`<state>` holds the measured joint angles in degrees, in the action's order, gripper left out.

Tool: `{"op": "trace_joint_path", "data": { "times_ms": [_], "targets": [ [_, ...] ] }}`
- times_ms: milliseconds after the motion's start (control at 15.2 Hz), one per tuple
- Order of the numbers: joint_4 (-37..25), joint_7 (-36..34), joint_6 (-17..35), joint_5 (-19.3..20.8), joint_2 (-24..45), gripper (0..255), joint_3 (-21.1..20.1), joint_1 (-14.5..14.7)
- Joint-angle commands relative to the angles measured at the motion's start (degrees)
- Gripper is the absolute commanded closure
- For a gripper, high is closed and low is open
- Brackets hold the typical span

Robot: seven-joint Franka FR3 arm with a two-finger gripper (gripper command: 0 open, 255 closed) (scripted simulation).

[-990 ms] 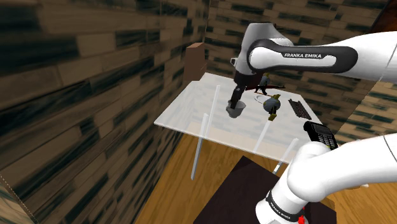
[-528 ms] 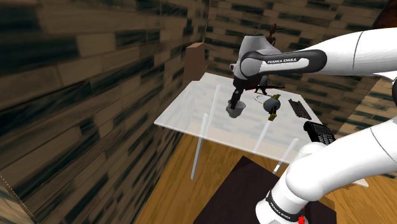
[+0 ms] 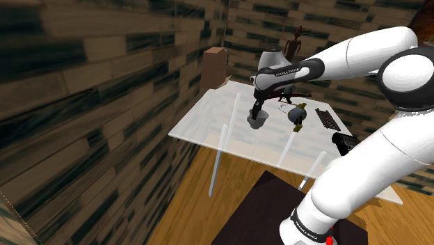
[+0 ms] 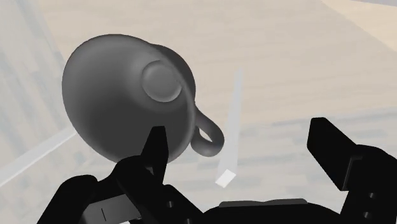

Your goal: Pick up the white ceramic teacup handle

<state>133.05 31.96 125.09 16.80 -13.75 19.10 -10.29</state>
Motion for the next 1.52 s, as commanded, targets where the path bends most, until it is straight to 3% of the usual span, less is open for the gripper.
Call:
{"op": "trace_joint_path", "data": {
  "times_ms": [0, 198, 792, 858, 1452],
  "targets": [
    [-2.06, 1.80, 2.16, -0.18, 3.72, 0, 1.37, -0.46],
    [-4.52, 3.95, 4.53, -0.87, 8.07, 0, 2.76, -1.10],
    [-1.60, 3.42, 10.51, -1.04, 11.25, 0, 3.15, -1.33],
    [-1.59, 3.35, 10.52, -1.03, 11.26, 255, 3.12, -1.30],
    [-1.61, 3.42, 10.51, -1.04, 11.26, 255, 3.15, -1.33]
  ]
}}
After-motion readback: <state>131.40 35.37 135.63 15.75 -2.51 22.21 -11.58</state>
